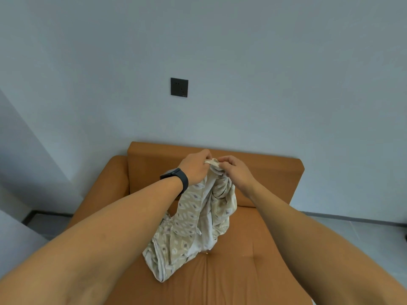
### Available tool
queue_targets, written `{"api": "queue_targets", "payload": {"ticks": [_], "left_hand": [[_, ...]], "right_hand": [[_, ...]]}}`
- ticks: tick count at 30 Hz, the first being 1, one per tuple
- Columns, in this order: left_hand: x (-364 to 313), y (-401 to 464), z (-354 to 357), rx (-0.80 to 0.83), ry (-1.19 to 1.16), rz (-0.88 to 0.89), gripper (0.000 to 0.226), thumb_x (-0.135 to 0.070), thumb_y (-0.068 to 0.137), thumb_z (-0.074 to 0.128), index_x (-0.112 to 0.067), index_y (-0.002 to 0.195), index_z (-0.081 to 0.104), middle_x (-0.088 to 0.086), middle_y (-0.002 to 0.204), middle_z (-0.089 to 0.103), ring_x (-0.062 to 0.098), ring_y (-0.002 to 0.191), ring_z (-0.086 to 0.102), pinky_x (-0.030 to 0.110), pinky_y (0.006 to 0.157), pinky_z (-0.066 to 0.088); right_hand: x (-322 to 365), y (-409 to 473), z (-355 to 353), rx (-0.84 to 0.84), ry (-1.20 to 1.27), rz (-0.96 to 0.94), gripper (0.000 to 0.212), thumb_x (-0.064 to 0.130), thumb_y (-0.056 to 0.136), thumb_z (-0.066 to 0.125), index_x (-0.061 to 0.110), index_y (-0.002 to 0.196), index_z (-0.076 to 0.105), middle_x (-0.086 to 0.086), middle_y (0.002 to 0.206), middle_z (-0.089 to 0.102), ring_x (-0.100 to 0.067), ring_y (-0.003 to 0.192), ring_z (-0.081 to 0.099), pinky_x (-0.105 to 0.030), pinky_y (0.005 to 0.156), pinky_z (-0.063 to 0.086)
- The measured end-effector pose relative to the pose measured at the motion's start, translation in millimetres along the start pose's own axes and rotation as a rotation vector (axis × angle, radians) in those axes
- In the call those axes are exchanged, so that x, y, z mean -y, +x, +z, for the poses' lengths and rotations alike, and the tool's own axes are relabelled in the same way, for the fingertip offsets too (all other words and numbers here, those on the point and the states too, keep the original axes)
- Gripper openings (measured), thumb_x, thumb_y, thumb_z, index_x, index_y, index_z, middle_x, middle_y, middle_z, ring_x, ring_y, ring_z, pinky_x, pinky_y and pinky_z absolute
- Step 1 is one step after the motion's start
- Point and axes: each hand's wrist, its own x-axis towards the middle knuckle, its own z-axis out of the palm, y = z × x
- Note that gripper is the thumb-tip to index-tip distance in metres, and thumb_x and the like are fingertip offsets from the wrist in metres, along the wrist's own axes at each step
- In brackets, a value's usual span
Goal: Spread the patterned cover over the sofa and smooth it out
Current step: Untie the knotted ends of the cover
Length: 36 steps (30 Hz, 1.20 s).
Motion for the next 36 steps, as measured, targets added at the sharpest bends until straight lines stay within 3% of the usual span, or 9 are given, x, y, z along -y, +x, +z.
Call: {"api": "queue_targets", "payload": {"ticks": [4, 7, 12, 15, 19, 23, 28, 33, 36], "left_hand": [[-20.7, 0.9, -1.2, -0.121, -0.024, 0.052, 0.021, -0.011, 0.100, 0.039, -0.019, 0.099, 0.059, -0.002, 0.072, 0.059, 0.020, 0.063, 0.053, 0.035, 0.055, 0.038], [-33.0, 2.8, 0.2, -0.161, -0.038, 0.095, 0.021, -0.011, 0.099, 0.038, -0.019, 0.093, 0.056, -0.003, 0.065, 0.054, 0.017, 0.057, 0.049, 0.033, 0.053, 0.033], [-43.3, 5.3, 5.5, -0.216, -0.085, 0.091, 0.022, -0.009, 0.100, 0.039, -0.017, 0.089, 0.056, -0.004, 0.061, 0.050, 0.015, 0.054, 0.045, 0.032, 0.052, 0.029], [-39.7, 4.5, 9.7, -0.223, -0.103, 0.065, 0.022, -0.008, 0.099, 0.039, -0.016, 0.087, 0.056, -0.004, 0.058, 0.048, 0.015, 0.053, 0.045, 0.032, 0.051, 0.028], [-23.4, 2.5, 5.6, -0.228, -0.112, 0.022, 0.023, -0.008, 0.100, 0.039, -0.017, 0.088, 0.057, 0.001, 0.060, 0.052, 0.018, 0.053, 0.047, 0.032, 0.052, 0.029], [-14.1, -4.0, 4.0, -0.211, -0.078, 0.057, 0.023, -0.011, 0.100, 0.041, -0.021, 0.087, 0.057, -0.001, 0.060, 0.052, 0.019, 0.054, 0.047, 0.034, 0.053, 0.034], [5.6, -5.4, 1.8, -0.214, 0.116, -0.011, 0.022, -0.017, 0.100, 0.042, -0.030, 0.098, 0.060, -0.006, 0.086, 0.061, 0.023, 0.075, 0.057, 0.034, 0.059, 0.039], [11.2, -9.6, 10.5, -0.146, 0.390, 0.052, 0.022, -0.016, 0.087, 0.060, -0.028, 0.104, 0.056, -0.004, 0.116, 0.050, 0.024, 0.098, 0.052, 0.036, 0.077, 0.036], [-10.1, -5.1, 11.6, -0.045, 0.153, 0.100, 0.035, -0.023, 0.085, 0.060, -0.028, 0.119, 0.055, -0.004, 0.116, 0.058, 0.021, 0.100, 0.058, 0.039, 0.083, 0.046]], "right_hand": [[-13.0, -10.2, 3.8, 0.044, -0.036, -0.030, 0.022, 0.040, 0.089, 0.057, 0.035, 0.108, 0.068, 0.004, 0.107, 0.072, -0.021, 0.105, 0.068, -0.042, 0.093, 0.053], [-15.4, -4.8, 8.5, -0.122, -0.357, 0.040, 0.013, 0.038, 0.087, 0.051, 0.031, 0.088, 0.062, 0.005, 0.087, 0.069, -0.025, 0.091, 0.064, -0.051, 0.091, 0.048], [-8.7, -3.2, 10.3, -0.344, -0.497, 0.113, 0.029, 0.019, 0.088, 0.045, 0.032, 0.066, 0.057, 0.006, 0.073, 0.065, -0.023, 0.078, 0.058, -0.043, 0.080, 0.043], [-20.1, -3.1, 14.7, -0.255, -0.344, 0.116, 0.035, 0.018, 0.086, 0.049, 0.027, 0.052, 0.047, 0.009, 0.058, 0.053, -0.019, 0.057, 0.044, -0.035, 0.058, 0.035], [-37.9, -7.0, 30.7, -0.121, -0.149, 0.106, 0.045, 0.025, 0.101, 0.054, 0.022, 0.058, 0.039, 0.005, 0.057, 0.043, -0.016, 0.059, 0.034, -0.034, 0.058, 0.026], [-48.4, -8.4, 37.2, -0.270, -0.059, 0.089, 0.037, 0.013, 0.099, 0.054, 0.022, 0.063, 0.055, 0.010, 0.062, 0.055, -0.013, 0.059, 0.045, -0.031, 0.058, 0.038], [-50.5, -11.1, 31.7, -0.329, 0.156, 0.134, 0.011, 0.026, 0.097, 0.068, 0.027, 0.095, 0.079, 0.010, 0.088, 0.078, -0.011, 0.087, 0.073, -0.032, 0.079, 0.060], [-27.6, -6.7, 34.2, -0.233, 0.156, 0.021, 0.032, 0.024, 0.094, 0.062, 0.009, 0.066, 0.063, -0.001, 0.061, 0.056, -0.017, 0.060, 0.048, -0.037, 0.060, 0.039], [-4.0, 3.9, 25.2, -0.200, 0.024, -0.011, 0.038, 0.031, 0.089, 0.068, 0.019, 0.054, 0.061, 0.000, 0.055, 0.051, -0.017, 0.058, 0.042, -0.038, 0.058, 0.033]]}}
